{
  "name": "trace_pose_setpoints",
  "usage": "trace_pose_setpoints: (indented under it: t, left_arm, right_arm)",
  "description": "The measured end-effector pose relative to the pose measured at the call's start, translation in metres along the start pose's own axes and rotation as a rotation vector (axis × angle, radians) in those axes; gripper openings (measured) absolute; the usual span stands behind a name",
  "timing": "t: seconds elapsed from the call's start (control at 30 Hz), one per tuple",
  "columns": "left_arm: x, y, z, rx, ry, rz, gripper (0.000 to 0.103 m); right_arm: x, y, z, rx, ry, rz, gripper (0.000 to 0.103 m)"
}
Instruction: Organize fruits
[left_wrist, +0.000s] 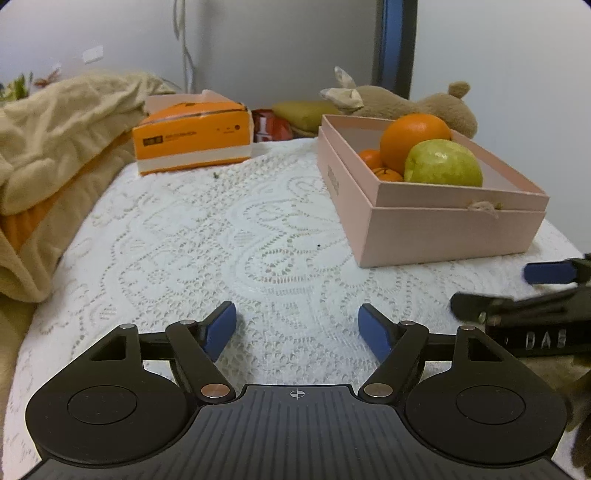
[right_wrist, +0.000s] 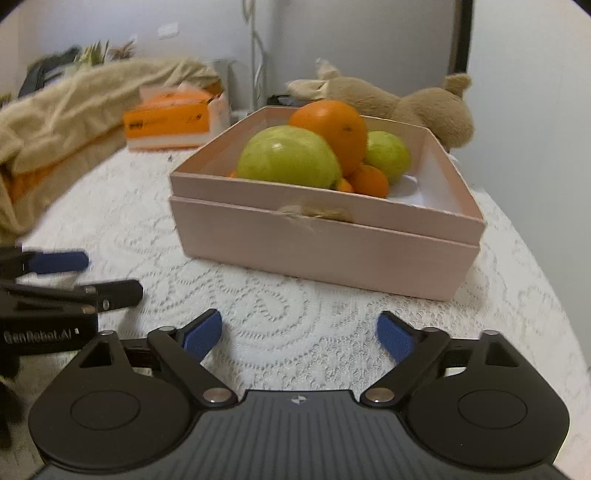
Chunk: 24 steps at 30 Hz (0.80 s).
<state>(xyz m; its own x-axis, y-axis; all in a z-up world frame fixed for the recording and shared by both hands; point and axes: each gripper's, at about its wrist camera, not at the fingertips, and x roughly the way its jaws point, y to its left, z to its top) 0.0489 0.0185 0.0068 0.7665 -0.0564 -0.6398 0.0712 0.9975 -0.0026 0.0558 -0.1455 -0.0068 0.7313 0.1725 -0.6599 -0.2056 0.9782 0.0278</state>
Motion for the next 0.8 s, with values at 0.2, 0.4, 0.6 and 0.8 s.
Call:
trace_pose_setpoints:
  t: [0.2,0.4,0.6,0.8]
  left_arm:
    - [0.0,-0.005,-0.002,-0.003,-0.015,0.041,0.08]
    - [0.001,-0.007,-0.001,-0.005,-0.023,0.044,0.08]
    - [0.001,-0.006,-0.002,-0.006,-0.028,0.043,0.08]
    - [0.002,-0.006,-0.002,-0.008,-0.028,0.04,0.08]
  right_arm:
    - [0.004,-0.01,0.0,0.07,0.018,-0.056,0.103]
    - [0.004,-0.009,-0.006,0.083,-0.023,-0.08,0.103]
    - [0.001,-0.008,-0.012,0.104,-0.065,-0.098,0.103]
    - [0.0,-0.005,-0.015,0.113,-0.075,-0.114,0.103]
